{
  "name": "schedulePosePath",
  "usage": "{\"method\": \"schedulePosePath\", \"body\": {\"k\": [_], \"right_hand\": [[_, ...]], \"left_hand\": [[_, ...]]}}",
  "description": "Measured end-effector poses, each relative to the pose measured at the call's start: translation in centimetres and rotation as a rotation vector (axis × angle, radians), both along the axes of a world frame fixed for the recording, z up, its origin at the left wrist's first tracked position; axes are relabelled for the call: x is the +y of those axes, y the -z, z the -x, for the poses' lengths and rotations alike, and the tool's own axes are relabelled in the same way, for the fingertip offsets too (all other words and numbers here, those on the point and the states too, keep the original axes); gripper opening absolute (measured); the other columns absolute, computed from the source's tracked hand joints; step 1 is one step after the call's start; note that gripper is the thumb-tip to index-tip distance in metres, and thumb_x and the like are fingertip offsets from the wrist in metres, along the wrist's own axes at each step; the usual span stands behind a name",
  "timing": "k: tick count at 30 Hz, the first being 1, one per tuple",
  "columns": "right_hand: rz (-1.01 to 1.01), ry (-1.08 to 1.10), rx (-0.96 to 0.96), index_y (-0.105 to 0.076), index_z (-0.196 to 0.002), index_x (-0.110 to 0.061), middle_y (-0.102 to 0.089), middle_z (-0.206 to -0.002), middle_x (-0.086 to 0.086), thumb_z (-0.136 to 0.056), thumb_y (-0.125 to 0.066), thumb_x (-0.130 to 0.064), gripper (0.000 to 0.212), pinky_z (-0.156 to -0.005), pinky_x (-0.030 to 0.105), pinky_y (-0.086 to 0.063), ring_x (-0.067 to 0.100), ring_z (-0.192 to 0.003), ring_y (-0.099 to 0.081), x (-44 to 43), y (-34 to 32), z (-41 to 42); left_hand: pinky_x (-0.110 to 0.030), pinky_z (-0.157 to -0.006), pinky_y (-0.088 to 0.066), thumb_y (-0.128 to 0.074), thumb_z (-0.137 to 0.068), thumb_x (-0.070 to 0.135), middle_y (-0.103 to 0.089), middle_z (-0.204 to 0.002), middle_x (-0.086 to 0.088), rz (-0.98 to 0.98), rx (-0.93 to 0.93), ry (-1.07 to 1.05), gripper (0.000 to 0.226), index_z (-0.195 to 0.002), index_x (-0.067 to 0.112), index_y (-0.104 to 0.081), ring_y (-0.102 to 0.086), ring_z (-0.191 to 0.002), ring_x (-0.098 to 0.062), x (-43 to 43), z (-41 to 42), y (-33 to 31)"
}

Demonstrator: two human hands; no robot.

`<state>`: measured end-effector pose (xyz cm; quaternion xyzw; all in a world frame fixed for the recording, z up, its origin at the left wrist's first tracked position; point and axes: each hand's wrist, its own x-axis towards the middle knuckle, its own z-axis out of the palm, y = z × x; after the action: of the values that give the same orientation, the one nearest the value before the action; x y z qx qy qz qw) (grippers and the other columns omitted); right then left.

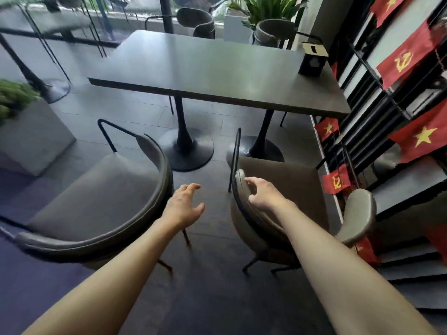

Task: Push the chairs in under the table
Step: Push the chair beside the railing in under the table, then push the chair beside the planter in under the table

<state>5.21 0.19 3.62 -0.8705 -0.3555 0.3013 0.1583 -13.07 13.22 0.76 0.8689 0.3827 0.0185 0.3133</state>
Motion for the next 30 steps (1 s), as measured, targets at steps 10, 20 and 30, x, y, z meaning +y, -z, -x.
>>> {"method": "schedulePosePath", "body": {"k": [10,20,30], "right_hand": [[0.07,-0.416,-0.108,-0.027,-0.148,-0.031,-0.026,-0.156,-0.002,-0.077,-0.057,-0.001,0.083,-0.118,0.036,-0.023,0.019,-0.143,-0.025,16.2,3.4,19.3],[0.521,-0.726,-0.608,-0.021,-0.149,-0.029,0.003,-0.162,0.001,-0.093,-0.047,-0.01,0.065,-0.117,0.05,0.011,0.025,-0.148,0.016,21.5,7.5,21.7],[0.531,-0.868,-0.658,-0.054,-0.13,-0.021,-0.056,-0.135,0.0,-0.087,-0.05,-0.019,0.043,-0.121,0.043,-0.005,0.024,-0.136,-0.033,23.2,8.9,19.7]], "left_hand": [[-0.037,-0.11,-0.033,-0.063,-0.081,0.041,-0.042,-0.142,-0.009,0.027,0.288,-0.056,0.075,-0.144,0.019,-0.029,-0.038,-0.132,-0.027,10.8,20.1,2.8],[-0.053,-0.114,-0.002,-0.056,-0.08,0.042,-0.06,-0.12,0.011,-0.035,0.46,-0.087,0.035,-0.114,0.036,-0.059,-0.039,-0.126,-0.02,12.0,23.1,7.3],[-0.047,-0.115,-0.002,-0.049,-0.082,0.02,-0.062,-0.116,0.014,-0.1,0.459,-0.195,0.038,-0.114,0.037,-0.063,-0.043,-0.121,-0.014,12.1,22.8,8.0]]}}
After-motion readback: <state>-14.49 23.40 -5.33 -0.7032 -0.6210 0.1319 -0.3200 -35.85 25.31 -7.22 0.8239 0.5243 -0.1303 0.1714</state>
